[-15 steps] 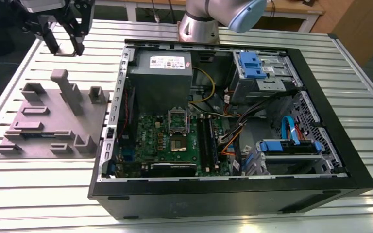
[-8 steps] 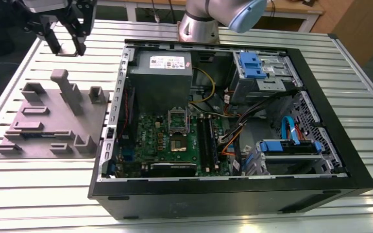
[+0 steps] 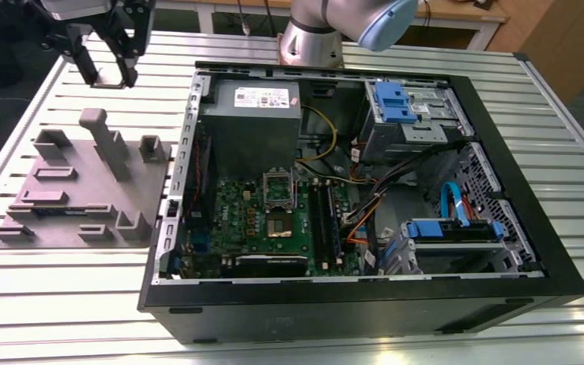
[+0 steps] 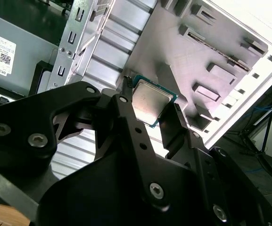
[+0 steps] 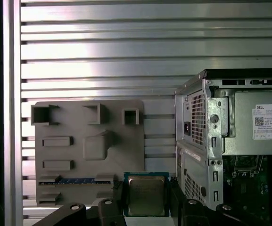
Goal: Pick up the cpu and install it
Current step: 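Pick up the cpu and move it towards the insertion slot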
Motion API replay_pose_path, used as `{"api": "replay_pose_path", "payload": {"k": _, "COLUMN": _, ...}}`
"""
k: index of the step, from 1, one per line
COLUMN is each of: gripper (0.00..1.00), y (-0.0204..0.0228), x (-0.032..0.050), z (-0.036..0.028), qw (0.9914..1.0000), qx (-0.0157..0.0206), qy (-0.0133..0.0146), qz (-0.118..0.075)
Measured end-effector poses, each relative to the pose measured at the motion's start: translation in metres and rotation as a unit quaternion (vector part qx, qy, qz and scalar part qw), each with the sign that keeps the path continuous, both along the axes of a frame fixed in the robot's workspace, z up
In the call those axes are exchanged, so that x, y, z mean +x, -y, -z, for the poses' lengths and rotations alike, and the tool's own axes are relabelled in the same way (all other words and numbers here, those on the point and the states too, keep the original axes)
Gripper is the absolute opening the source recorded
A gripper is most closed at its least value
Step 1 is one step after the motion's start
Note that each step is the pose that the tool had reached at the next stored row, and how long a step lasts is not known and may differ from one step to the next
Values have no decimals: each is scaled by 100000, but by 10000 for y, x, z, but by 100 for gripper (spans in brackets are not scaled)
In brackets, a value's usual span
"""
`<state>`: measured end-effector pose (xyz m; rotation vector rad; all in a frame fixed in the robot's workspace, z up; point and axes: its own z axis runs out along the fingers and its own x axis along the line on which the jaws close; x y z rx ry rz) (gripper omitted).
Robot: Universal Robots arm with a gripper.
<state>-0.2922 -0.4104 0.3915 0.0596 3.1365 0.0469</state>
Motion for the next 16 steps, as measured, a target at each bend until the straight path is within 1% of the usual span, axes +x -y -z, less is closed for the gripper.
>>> {"api": "replay_pose_path", "payload": {"k": 16, "gripper": 47, "y": 0, "x": 67, "z": -1, "qw": 100000, "qx": -7, "qy": -8, "qz": 0}}
